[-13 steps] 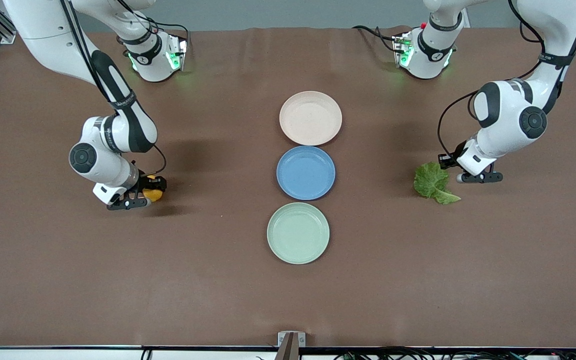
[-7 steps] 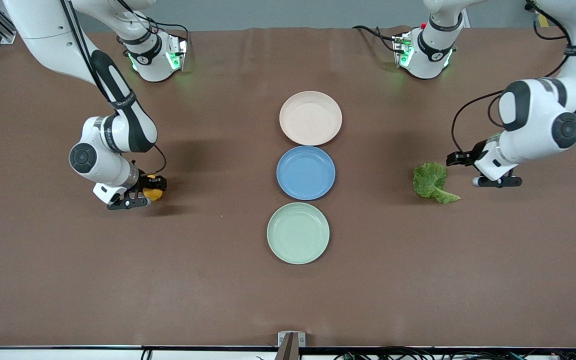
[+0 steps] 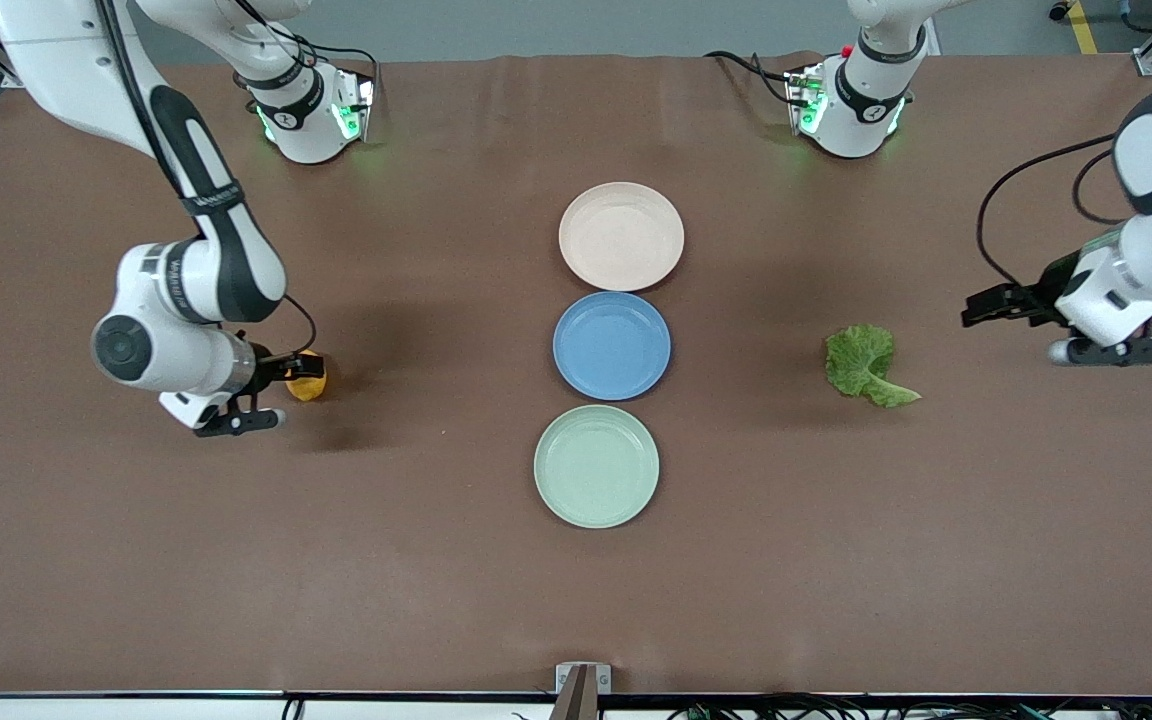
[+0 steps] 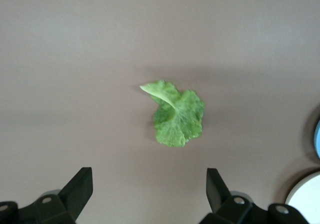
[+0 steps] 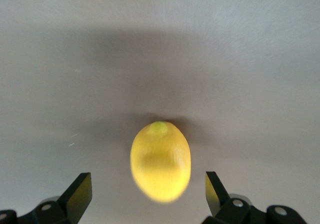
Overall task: Pick lemon and lettuce from plates
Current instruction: 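Open the left gripper to release the lettuce and lift away, then open the right gripper to release the lemon and lift away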
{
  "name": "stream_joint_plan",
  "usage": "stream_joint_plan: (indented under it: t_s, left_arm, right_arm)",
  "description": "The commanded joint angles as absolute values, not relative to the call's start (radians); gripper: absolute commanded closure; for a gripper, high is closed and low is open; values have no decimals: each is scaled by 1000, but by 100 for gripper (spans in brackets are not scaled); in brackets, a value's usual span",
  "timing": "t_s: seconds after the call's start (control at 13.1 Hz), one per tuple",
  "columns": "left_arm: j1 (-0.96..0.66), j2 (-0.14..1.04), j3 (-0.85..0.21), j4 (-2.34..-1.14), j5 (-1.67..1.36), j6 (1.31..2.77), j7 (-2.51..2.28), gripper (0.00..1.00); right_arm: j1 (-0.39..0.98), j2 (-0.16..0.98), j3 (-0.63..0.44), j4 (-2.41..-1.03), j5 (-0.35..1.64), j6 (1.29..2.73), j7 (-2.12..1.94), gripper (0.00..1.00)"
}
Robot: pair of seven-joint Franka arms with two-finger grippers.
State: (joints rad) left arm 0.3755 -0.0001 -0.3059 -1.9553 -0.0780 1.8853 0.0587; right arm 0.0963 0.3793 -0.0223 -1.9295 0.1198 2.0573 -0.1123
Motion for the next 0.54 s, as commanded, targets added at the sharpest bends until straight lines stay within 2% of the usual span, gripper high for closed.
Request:
stream_joint_plan:
  t_s: [0.0, 0.46]
  left_arm:
    - [390, -67, -308, -1918, -61, 1864, 58, 0]
    - [417, -64, -307, -1701, -63, 1743, 15, 0]
  right_arm:
    - [60, 359, -15, -1794, 140, 1878, -92, 0]
    - [66, 246, -9, -1702, 2, 1723, 3, 0]
